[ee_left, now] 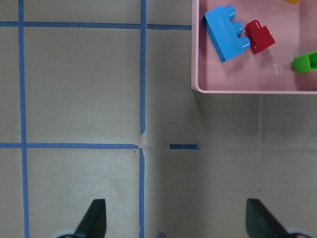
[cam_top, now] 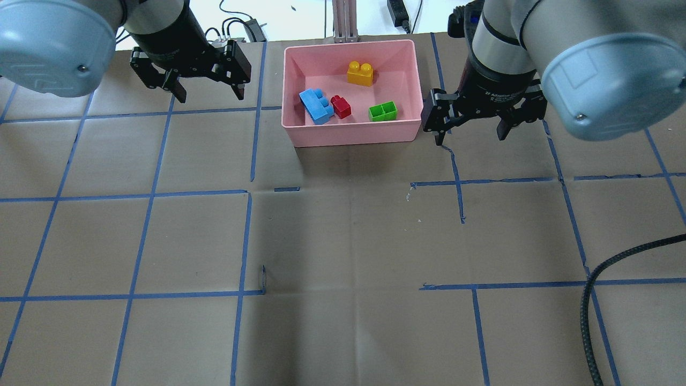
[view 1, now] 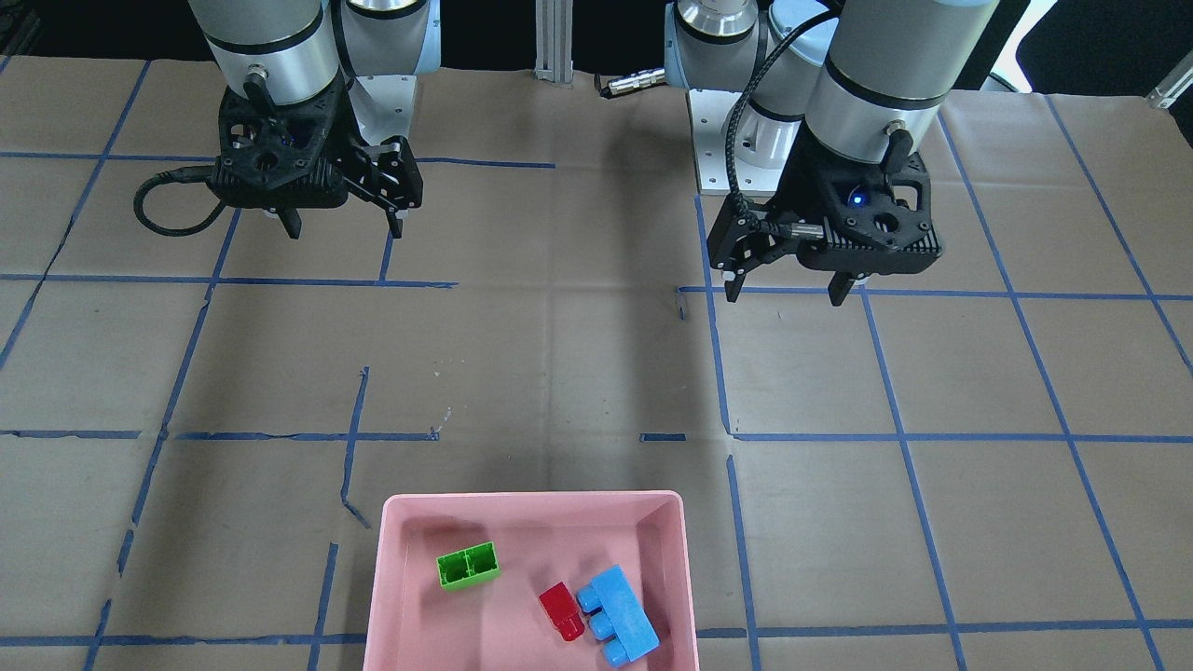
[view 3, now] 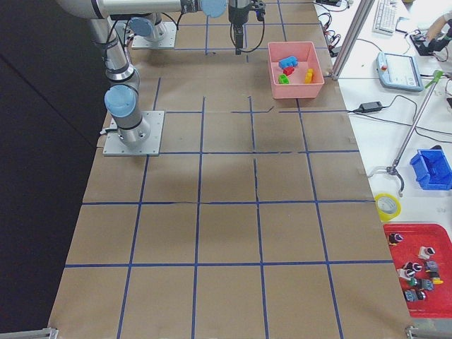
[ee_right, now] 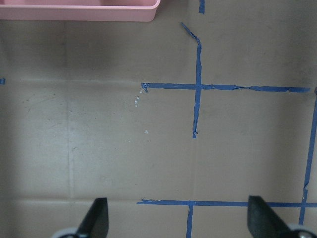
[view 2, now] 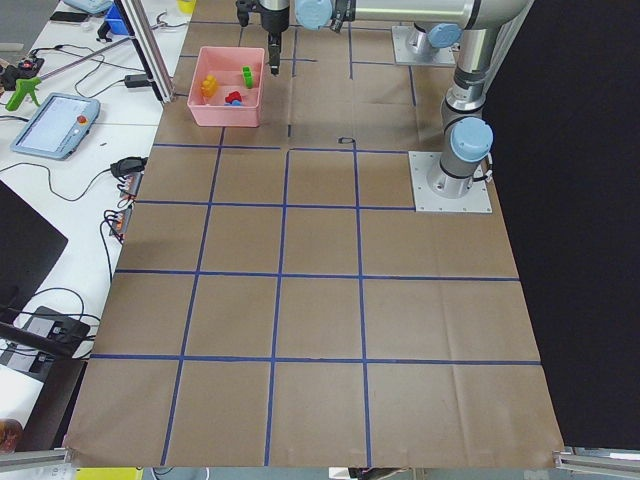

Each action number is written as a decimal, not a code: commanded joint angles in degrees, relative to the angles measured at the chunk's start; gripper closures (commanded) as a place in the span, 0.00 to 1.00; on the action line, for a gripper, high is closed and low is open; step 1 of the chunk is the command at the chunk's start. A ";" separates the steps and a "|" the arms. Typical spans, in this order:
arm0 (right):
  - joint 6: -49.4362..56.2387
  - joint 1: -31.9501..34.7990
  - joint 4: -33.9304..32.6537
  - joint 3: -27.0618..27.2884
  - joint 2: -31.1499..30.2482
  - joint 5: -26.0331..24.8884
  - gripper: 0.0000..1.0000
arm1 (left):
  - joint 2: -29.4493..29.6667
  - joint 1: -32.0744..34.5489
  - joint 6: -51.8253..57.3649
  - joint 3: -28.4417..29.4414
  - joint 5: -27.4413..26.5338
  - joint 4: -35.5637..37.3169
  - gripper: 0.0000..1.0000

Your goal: Put all blocks into box

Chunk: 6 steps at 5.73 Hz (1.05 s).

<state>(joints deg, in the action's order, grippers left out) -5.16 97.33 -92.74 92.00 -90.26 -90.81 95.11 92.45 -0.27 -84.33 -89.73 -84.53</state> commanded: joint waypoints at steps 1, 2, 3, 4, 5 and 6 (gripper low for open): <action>0.07 0.14 -0.07 -0.06 0.00 0.11 0.00 | -1.76 -4.80 7.45 -0.48 -0.19 -1.51 0.01; 0.07 0.05 0.02 0.02 0.00 0.11 0.00 | -2.12 -5.26 8.00 -1.35 -0.19 -1.34 0.01; 0.07 0.05 0.11 0.20 0.00 0.11 0.00 | -2.55 -5.18 8.01 -1.71 -0.27 -1.25 0.01; 0.07 0.05 0.11 0.55 0.00 0.11 0.00 | -2.56 -5.18 8.01 -1.71 -0.27 -1.25 0.01; 0.07 0.05 -0.07 0.46 0.00 0.19 0.00 | -2.56 -5.18 8.01 -1.71 -0.36 -1.25 0.01; 0.15 -0.04 -0.07 0.55 0.00 0.20 0.00 | -2.56 -5.18 7.92 -1.71 -0.28 -1.25 0.01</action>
<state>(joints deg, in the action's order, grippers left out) -5.07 97.35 -92.77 92.49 -90.26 -90.64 92.56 87.28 7.70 -86.04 -90.04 -85.78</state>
